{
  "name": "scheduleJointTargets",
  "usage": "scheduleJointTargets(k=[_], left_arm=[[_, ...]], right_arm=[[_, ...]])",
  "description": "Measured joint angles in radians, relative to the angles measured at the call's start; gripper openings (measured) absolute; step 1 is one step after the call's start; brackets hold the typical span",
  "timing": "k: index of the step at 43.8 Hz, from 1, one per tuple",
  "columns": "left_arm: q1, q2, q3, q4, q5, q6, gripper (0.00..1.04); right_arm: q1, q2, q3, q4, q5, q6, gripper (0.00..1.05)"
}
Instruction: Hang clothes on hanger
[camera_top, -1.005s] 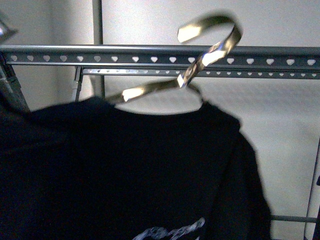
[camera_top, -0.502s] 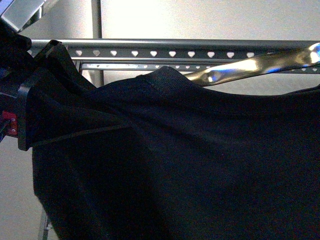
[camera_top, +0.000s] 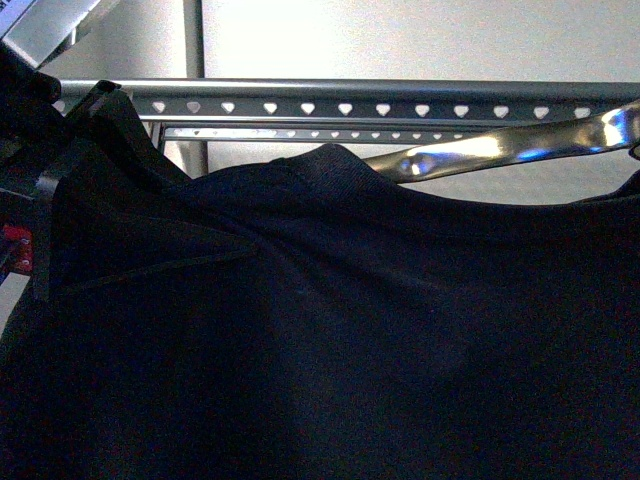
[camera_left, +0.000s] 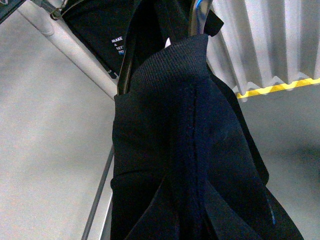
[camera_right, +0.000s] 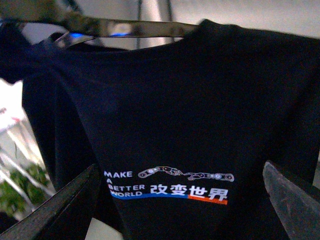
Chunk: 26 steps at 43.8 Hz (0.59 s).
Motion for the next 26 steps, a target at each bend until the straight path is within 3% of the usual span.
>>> scheduleJointTargets(k=[6, 15, 19, 26], left_arm=[[0.000, 0.000, 0.000, 0.000, 0.001, 0.000, 0.04], [0.000, 0.000, 0.000, 0.000, 0.000, 0.000, 0.04], [0.000, 0.000, 0.000, 0.000, 0.001, 0.000, 0.04], [0.000, 0.000, 0.000, 0.000, 0.000, 0.000, 0.04]], right_arm=[[0.013, 0.132, 0.105, -0.002, 0.009, -0.312, 0.97], [0.046, 0.381, 0.220, 0.150, 0.021, -0.821, 0.97], [0.063, 0.545, 0.318, 0.158, 0.026, -1.133, 0.97], [0.102, 0.694, 0.464, 0.086, 0.051, -1.281, 0.97]])
